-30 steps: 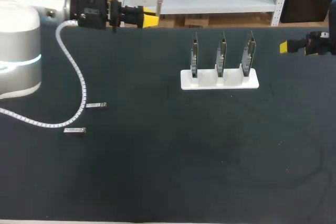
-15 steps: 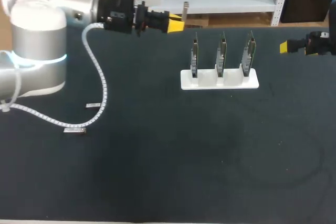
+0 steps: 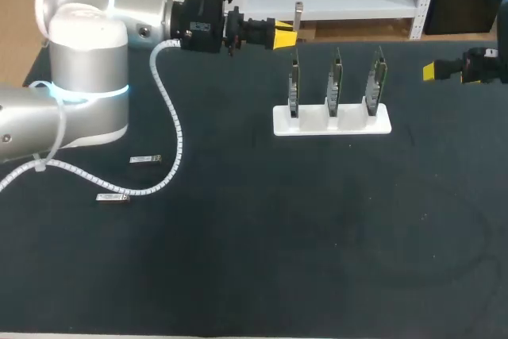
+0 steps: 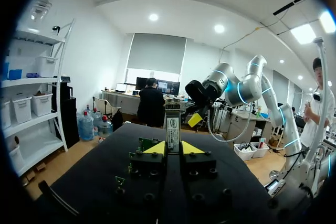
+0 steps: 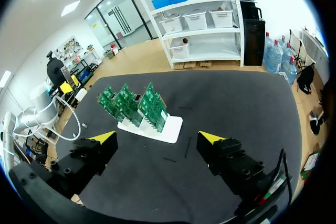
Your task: Pick up the optical module with the left hand, and insert it into the network port with the right hand.
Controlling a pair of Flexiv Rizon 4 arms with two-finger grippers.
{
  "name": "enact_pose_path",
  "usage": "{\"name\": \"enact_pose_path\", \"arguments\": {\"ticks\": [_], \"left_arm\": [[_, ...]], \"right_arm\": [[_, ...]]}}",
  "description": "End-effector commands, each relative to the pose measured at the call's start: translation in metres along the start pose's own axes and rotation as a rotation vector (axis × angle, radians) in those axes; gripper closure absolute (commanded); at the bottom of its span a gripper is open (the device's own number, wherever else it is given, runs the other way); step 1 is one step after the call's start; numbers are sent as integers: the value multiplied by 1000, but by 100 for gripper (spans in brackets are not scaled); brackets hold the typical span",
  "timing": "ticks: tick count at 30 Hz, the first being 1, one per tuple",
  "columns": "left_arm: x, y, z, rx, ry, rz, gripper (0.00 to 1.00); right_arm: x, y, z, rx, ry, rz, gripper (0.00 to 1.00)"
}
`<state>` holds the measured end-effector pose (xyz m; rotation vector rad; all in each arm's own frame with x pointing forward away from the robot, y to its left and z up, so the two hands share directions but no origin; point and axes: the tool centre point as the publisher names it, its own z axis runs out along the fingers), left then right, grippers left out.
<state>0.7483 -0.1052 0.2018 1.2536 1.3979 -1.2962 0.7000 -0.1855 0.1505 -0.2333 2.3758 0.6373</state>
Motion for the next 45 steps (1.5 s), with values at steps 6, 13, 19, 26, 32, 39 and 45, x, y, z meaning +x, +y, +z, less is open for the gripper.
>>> {"name": "enact_pose_path", "arguments": {"ticks": [6,13,19,26,32,39,45], "left_arm": [[5,9,7,55,-12,-6,100],[6,14,13,48,-41,-12,100],[7,22,14,-6,-66,0,100],[16,20,11,-17,-69,-2,100],[23,20,12,-36,-64,2,100],[27,27,15,-53,-63,16,100],[27,30,17,-57,-62,25,100]], "right_arm": [[0,1,0,4,-1,1,0],[0,1,0,4,-1,1,0],[0,1,0,4,-1,1,0],[0,1,0,4,-1,1,0],[0,1,0,4,-1,1,0],[0,1,0,4,-1,1,0],[0,1,0,4,-1,1,0]]}}
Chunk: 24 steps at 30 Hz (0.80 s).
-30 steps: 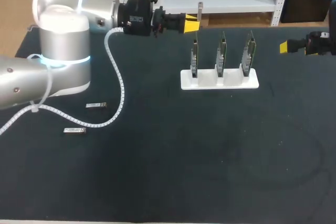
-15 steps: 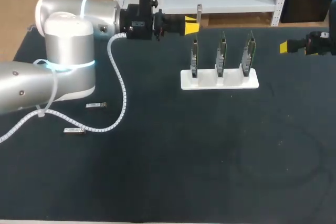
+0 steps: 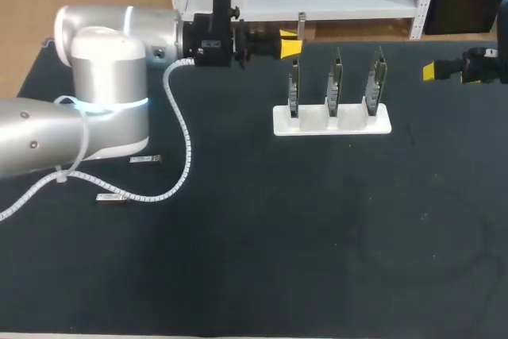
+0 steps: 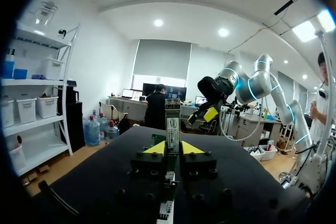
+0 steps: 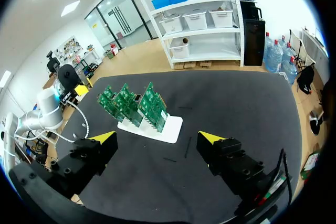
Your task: Pick up the optical module with the left hand, and insert it into the network port with the right hand.
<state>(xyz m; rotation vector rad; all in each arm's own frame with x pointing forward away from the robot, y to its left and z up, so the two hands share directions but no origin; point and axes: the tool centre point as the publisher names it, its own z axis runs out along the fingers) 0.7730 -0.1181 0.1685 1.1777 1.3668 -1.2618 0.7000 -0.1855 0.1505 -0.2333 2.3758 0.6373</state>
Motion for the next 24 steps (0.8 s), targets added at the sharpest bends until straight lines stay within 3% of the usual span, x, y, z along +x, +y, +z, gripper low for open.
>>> {"name": "enact_pose_path", "arguments": {"ticks": [1,24], "left_arm": [[0,0,2,3,-1,7,100],[9,5,-1,10,21,7,100]], "right_arm": [[0,1,0,4,-1,1,0],[0,1,0,4,-1,1,0]]}}
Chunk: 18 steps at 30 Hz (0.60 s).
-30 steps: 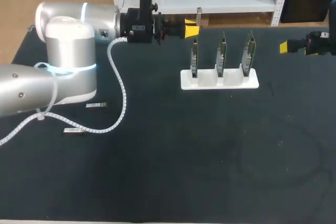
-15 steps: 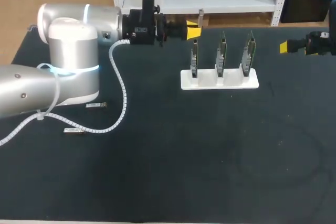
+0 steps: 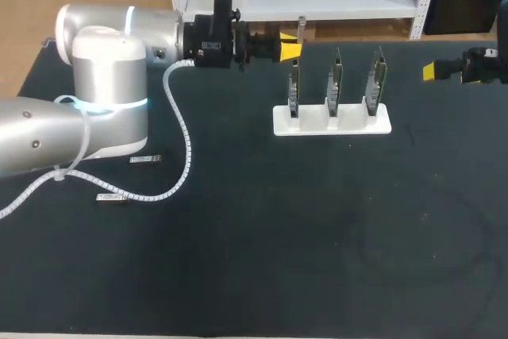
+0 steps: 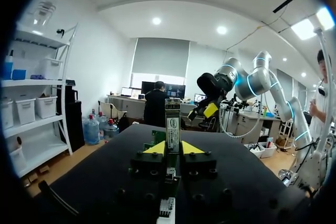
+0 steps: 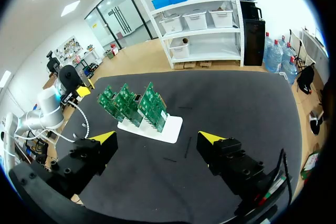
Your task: Pick up the optical module with the left hand, and insert it into the network port with the right hand.
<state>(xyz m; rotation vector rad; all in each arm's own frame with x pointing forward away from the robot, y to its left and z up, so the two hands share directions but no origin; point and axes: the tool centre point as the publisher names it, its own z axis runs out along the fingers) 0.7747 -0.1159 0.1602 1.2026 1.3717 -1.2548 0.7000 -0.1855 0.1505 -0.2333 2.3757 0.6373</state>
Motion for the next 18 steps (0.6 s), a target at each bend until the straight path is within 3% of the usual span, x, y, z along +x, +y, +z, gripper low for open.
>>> {"name": "enact_pose_path", "arguments": {"ticks": [1,11,13,16,18], "left_arm": [[1,3,0,2,1,-1,100],[1,3,0,2,1,-1,100],[1,3,0,2,1,-1,100],[1,3,0,2,1,-1,100],[1,3,0,2,1,-1,100]], "right_arm": [[0,1,0,4,-1,1,0],[0,1,0,4,-1,1,0],[-7,-1,-1,-15,10,-45,0],[-20,-3,-1,-77,4,-100,0],[-32,2,2,-177,16,-200,0]]}}
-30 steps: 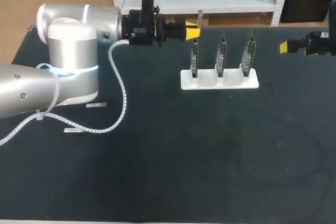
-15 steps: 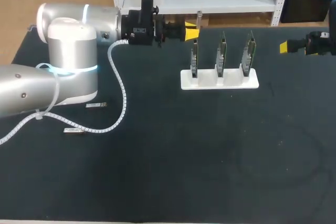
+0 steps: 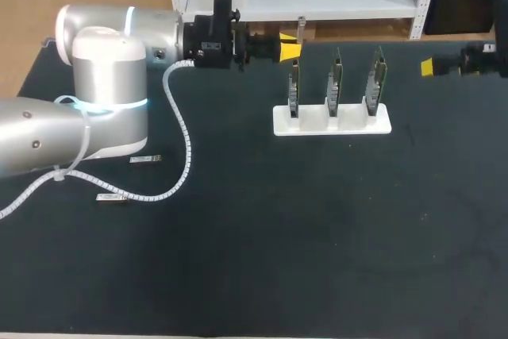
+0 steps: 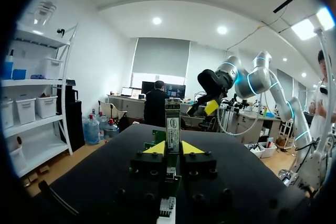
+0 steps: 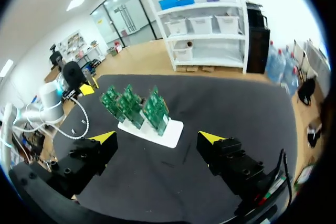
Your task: Pick up the optical module with the left hand, and insert it into the network port with the right hand.
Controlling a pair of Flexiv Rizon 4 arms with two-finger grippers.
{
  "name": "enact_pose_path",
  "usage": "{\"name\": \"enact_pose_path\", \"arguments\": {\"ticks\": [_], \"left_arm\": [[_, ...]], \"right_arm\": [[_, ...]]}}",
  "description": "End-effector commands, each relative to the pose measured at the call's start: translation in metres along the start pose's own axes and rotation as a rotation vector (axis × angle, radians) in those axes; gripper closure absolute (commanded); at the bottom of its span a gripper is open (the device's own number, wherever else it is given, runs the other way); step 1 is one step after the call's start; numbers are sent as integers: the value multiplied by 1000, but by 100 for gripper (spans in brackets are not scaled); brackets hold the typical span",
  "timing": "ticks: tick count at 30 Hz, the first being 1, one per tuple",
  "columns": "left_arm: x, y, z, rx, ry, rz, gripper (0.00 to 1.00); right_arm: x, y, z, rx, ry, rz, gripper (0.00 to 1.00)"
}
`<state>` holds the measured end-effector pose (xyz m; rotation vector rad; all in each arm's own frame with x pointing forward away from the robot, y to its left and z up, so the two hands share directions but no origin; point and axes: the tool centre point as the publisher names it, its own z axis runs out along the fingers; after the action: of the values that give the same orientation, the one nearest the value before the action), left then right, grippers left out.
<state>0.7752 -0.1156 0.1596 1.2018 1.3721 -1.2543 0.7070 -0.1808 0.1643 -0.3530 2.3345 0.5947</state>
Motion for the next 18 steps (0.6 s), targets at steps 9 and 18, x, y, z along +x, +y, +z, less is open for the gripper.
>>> {"name": "enact_pose_path", "arguments": {"ticks": [9,18], "left_arm": [[0,2,1,3,1,-1,100],[0,2,1,3,1,-1,100]], "right_arm": [[-53,14,24,-355,38,-324,0],[-65,38,47,-521,71,-433,0]]}}
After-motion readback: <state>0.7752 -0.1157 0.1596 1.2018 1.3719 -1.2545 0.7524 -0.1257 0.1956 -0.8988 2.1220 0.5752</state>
